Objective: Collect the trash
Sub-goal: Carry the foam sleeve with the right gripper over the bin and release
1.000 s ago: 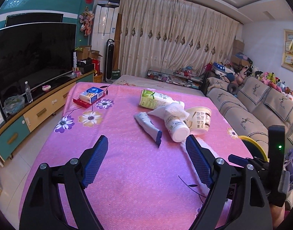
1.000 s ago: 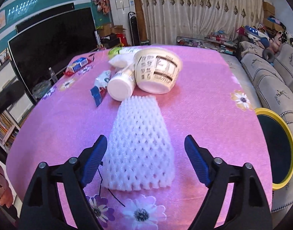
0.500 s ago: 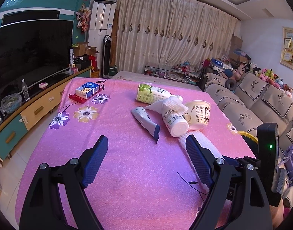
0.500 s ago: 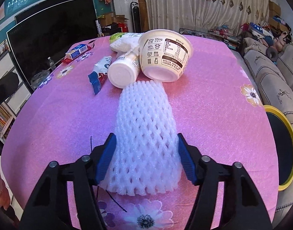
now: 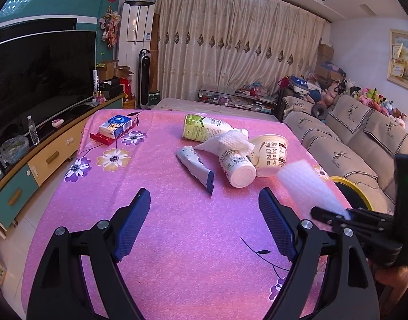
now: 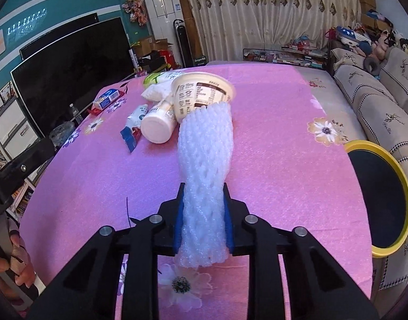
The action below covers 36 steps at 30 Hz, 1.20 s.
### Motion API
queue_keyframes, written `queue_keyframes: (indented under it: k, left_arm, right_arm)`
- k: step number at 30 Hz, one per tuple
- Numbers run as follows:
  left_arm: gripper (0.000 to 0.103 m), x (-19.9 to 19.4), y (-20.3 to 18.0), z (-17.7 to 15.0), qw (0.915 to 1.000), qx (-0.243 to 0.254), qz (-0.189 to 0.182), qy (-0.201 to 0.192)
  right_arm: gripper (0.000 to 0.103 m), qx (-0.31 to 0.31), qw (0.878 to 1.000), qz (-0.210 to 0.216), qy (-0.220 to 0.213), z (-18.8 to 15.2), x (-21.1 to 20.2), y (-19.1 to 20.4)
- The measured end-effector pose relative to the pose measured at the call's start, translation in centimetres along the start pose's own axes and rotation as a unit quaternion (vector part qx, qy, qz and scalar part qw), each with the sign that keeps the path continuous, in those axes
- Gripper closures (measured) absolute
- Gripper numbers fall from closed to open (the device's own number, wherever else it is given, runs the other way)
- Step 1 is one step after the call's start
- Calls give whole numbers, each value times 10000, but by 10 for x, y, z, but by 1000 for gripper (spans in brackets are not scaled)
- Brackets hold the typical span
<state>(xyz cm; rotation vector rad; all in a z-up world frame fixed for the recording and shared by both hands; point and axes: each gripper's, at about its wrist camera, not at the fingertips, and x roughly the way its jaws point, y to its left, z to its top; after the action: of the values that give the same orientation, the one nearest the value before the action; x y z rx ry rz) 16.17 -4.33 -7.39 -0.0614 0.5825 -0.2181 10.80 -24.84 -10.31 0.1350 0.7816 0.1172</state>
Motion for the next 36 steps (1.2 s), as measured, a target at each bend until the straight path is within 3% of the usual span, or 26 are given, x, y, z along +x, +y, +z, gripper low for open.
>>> queue_keyframes:
  k: [13, 19, 26, 28, 33, 36]
  left_arm:
    - [21, 16, -31, -5, 9994, 293, -36, 197]
    - [21, 23, -46, -6, 9987, 428, -56, 284]
    - [21, 31, -65, -9, 9973, 629, -80, 381]
    - [21, 34, -68, -9, 9969, 665, -82, 402]
    - [21, 38, -77, -10, 9962, 736, -82, 460]
    - [21, 39, -79, -10, 9960, 762, -92, 467]
  right_arm:
    - [79, 987, 9869, -1191, -455, 2, -30, -125]
    - [78, 1432, 9745, -1678, -411, -2, -27, -181]
    - [77, 1726, 9656, -1922, -306, -4, -15, -221]
    - [74, 1783, 9629, -2001, -325, -4, -13, -227]
    - [54, 1862, 9592, -2086, -414, -6, -16, -234]
    - [52, 1889, 9579, -2119, -434, -6, -17, -236]
